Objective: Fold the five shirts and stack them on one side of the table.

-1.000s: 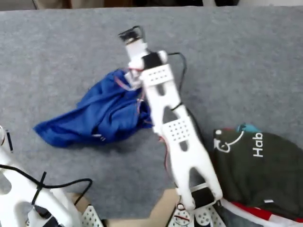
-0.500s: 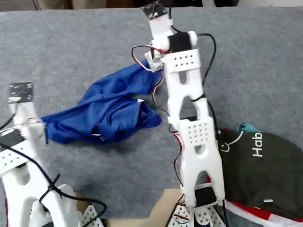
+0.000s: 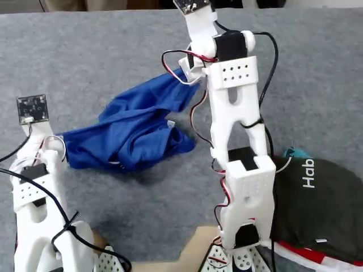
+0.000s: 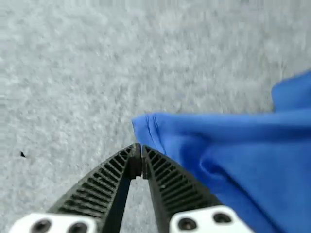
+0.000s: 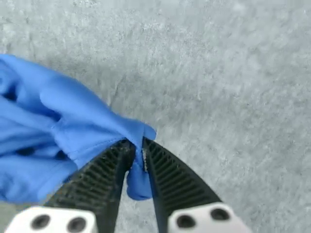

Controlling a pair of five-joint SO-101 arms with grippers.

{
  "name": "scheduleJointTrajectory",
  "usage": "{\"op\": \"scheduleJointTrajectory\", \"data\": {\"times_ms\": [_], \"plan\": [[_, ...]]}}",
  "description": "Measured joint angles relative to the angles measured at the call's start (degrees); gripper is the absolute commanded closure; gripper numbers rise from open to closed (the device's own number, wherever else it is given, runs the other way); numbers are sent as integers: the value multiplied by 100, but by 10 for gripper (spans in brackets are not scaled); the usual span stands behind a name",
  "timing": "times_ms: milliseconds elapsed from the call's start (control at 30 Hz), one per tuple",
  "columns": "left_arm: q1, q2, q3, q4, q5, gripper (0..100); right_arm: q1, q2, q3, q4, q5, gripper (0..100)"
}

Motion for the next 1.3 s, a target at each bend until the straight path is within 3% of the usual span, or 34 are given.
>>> {"op": "scheduleJointTrajectory", "data": {"times_ms": [167, 333, 467, 700, 767, 933, 1067, 1300], "plan": [[0, 0, 290, -18, -264, 981, 0, 26, 290, 0, 141, 730], [-132, 0, 404, -35, -343, 981, 334, 79, 290, 0, 510, 714], [-360, 0, 404, -35, -343, 981, 738, 105, 316, 0, 1767, 714], [-475, 0, 404, -35, -352, 981, 1371, 826, 774, -273, 5635, 713], [-475, 0, 404, -35, -352, 981, 1512, 1116, 782, -703, 6321, 713], [-563, 0, 422, -211, -273, 981, 1609, 1600, 782, -1582, 6769, 714], [-580, 0, 695, -659, 264, 981, 1609, 1635, 826, -1512, 6901, 720], [-580, 0, 774, -782, 598, 981, 1600, 1635, 844, -1125, 8167, 833]]}}
